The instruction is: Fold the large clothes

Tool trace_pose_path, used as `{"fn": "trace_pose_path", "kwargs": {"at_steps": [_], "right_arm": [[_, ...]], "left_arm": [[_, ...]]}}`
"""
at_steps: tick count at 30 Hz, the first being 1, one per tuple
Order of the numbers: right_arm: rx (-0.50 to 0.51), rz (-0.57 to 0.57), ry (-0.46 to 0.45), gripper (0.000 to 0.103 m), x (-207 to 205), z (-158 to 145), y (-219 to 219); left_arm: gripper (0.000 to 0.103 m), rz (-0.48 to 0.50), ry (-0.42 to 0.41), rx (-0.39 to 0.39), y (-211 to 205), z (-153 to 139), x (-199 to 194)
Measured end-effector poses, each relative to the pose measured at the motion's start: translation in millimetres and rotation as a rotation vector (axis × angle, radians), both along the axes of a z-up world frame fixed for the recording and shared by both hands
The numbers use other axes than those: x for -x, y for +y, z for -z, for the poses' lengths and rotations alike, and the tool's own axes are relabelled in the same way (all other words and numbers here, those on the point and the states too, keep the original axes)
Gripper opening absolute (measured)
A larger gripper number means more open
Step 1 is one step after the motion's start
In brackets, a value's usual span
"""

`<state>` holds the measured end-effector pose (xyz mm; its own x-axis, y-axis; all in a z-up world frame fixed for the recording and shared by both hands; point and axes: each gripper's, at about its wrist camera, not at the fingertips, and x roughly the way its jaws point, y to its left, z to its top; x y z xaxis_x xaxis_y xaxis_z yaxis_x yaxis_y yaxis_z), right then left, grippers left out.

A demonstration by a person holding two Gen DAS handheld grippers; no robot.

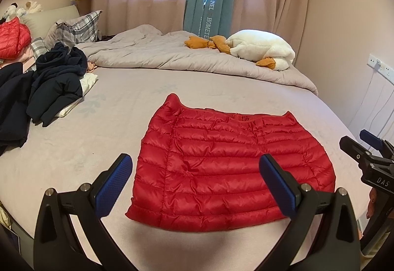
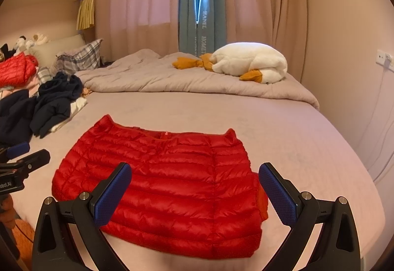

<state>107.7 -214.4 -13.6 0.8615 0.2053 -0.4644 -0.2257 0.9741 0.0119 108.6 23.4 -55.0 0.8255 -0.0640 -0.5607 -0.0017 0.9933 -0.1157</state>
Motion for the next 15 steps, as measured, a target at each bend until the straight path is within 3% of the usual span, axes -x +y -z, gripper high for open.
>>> {"fn": "trace_pose_path", "kwargs": {"at_steps": [15], "right_arm": [[0.003,-0.002,0.007,0.102,-1.1,-1.0,2.3]], "left_arm": [[0.103,0.0,0.011,0.009,-3.8,-2.4,-1.9]]}}
